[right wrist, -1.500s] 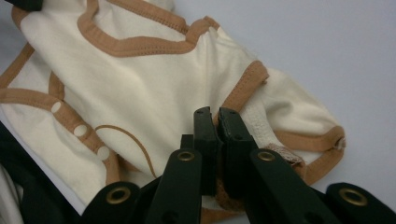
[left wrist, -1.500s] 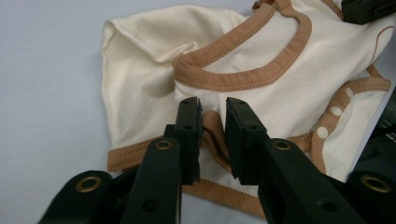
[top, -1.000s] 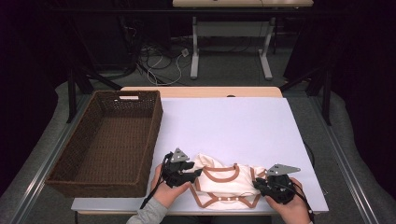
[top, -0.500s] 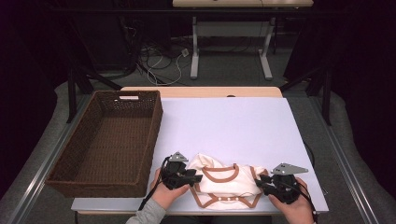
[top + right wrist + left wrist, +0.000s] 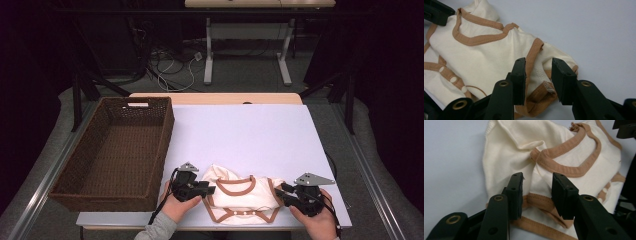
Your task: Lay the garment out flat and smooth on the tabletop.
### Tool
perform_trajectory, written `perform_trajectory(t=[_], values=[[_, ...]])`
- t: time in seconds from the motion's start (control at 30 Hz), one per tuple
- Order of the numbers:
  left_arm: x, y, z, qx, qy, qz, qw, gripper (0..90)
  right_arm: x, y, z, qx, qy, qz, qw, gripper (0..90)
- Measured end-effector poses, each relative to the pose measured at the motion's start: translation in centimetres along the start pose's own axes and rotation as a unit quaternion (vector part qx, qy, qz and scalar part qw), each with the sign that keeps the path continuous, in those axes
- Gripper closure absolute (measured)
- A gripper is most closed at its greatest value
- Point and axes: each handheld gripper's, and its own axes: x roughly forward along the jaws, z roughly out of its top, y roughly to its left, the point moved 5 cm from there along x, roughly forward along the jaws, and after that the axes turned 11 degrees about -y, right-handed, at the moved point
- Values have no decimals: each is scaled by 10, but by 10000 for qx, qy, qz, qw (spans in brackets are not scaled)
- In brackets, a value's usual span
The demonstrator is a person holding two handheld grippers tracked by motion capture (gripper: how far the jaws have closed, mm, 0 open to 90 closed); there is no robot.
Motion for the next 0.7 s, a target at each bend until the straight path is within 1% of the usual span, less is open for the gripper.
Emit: perform_trajectory(t=[0.17,0.2,0.27,0.33,0.37,0.43,0.47,0.5,0.6,0.67,0.7], values=[[0,-4,0,-43,65,-130,9999,636,1,-1,0,-22,-17,-3,10000,638],[0,-5,0,-68,66,-166,9998,649,1,-1,1,-36,-54,1,10000,637],[-1,-7,0,-41,96,-150,9998,674,2,-1,1,-34,-87,22,10000,634],[-3,-9,1,6,74,-168,9998,690,2,-2,1,-60,-58,-3,10000,631],[-4,-10,2,-44,39,-184,9998,691,1,-2,1,-63,-60,-1,10000,630],[-6,-12,3,1,-4,-213,9998,693,2,-1,2,-27,-99,34,9999,628],[-7,-13,4,-10,-14,-207,9998,697,1,-1,2,9,-97,23,9999,628],[-7,-14,4,2,-32,-262,9997,698,1,-1,2,18,-94,11,10000,628],[-9,-15,6,24,-59,-274,9996,698,1,-1,2,46,-94,9,9999,627],[-10,-15,6,-6,-69,-239,9997,699,1,-1,2,44,-93,13,9999,626],[-10,-15,6,-12,-72,-235,9997,700,2,-2,2,4,-111,17,9999,625]])
